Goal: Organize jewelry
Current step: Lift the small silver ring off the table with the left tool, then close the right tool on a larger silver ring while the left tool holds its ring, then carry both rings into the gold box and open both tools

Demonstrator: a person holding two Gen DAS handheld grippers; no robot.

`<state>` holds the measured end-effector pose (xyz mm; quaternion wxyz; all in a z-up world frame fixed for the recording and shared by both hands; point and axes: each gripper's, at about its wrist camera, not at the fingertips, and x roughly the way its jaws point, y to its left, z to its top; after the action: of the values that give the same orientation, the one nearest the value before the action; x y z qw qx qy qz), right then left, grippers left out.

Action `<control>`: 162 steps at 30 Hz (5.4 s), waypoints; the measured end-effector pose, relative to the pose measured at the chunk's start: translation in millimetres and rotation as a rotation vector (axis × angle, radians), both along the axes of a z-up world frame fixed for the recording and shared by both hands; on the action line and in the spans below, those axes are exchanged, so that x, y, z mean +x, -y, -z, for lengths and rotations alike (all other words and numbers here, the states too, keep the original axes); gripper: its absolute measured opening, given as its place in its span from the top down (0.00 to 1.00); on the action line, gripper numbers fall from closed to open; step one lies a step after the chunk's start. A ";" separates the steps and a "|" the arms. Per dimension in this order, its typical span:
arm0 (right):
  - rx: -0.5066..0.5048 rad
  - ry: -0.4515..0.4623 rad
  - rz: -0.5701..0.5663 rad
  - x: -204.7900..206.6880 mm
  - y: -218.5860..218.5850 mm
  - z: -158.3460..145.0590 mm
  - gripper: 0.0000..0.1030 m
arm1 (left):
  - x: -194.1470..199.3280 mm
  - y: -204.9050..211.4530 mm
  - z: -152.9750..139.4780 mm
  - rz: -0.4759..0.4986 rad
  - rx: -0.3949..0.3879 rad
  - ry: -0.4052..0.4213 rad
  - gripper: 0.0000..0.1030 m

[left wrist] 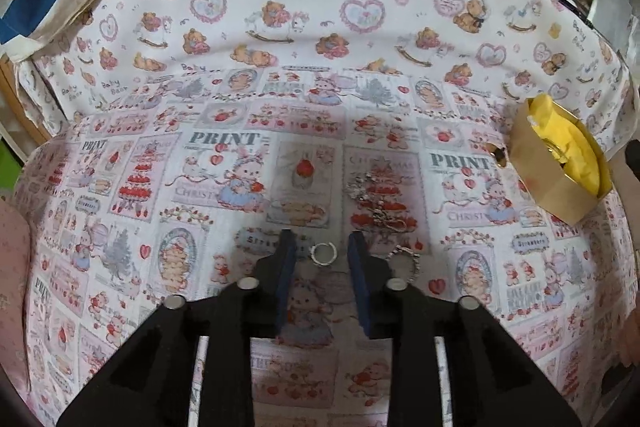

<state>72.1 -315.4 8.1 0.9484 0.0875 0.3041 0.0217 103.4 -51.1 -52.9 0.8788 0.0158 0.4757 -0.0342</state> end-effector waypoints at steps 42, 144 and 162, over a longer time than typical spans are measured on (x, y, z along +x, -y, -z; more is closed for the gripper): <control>-0.048 -0.347 -0.402 29.3 -176.0 42.4 0.56 | -19.7 -77.0 -43.4 -0.233 -0.109 0.188 0.88; 0.359 -0.095 0.143 28.2 103.6 25.6 0.40 | 2.1 140.1 -74.2 0.301 -0.313 0.237 0.87; 0.343 -0.051 0.171 20.9 107.1 13.0 0.35 | 5.4 134.8 -85.7 0.286 -0.257 0.283 0.65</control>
<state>92.9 -422.4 -5.0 0.9099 0.2738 0.3115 -0.0095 108.8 -185.9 32.8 0.9177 -0.0244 0.3325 -0.2159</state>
